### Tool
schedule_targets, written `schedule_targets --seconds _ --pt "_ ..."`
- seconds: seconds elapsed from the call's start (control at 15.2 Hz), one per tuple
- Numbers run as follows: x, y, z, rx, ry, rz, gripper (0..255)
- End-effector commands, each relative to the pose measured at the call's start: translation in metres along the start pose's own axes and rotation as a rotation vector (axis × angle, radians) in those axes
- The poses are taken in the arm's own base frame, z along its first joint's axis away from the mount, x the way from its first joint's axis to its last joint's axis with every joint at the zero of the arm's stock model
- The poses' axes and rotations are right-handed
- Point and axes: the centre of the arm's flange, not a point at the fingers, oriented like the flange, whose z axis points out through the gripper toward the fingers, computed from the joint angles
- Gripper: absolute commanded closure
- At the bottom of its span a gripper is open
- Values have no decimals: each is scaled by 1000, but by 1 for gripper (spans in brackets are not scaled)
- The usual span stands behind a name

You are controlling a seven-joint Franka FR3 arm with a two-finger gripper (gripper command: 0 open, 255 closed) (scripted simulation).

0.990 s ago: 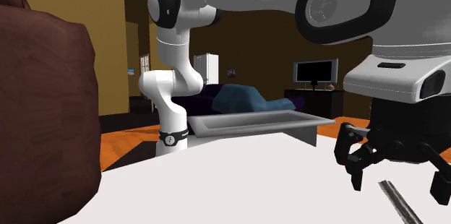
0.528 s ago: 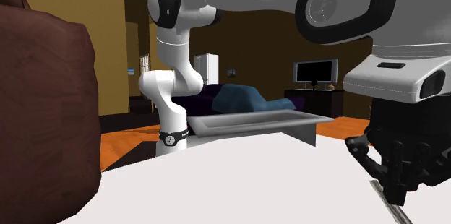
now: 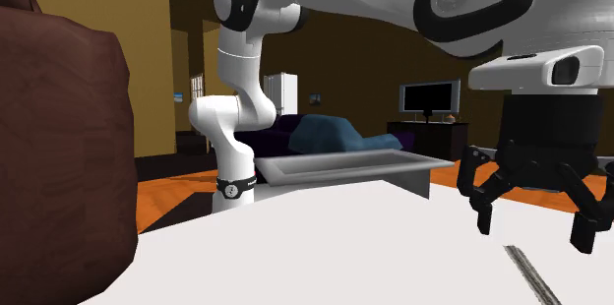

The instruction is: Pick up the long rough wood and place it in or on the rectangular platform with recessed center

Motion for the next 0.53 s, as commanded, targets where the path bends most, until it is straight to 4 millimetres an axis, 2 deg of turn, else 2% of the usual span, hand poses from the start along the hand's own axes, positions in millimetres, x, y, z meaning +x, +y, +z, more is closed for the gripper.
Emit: schedule_targets --seconds 0.0,0.46 --pt "-21 -4 -4 -20 94 19 0" --pt "-18 -3 31 -20 94 19 0"
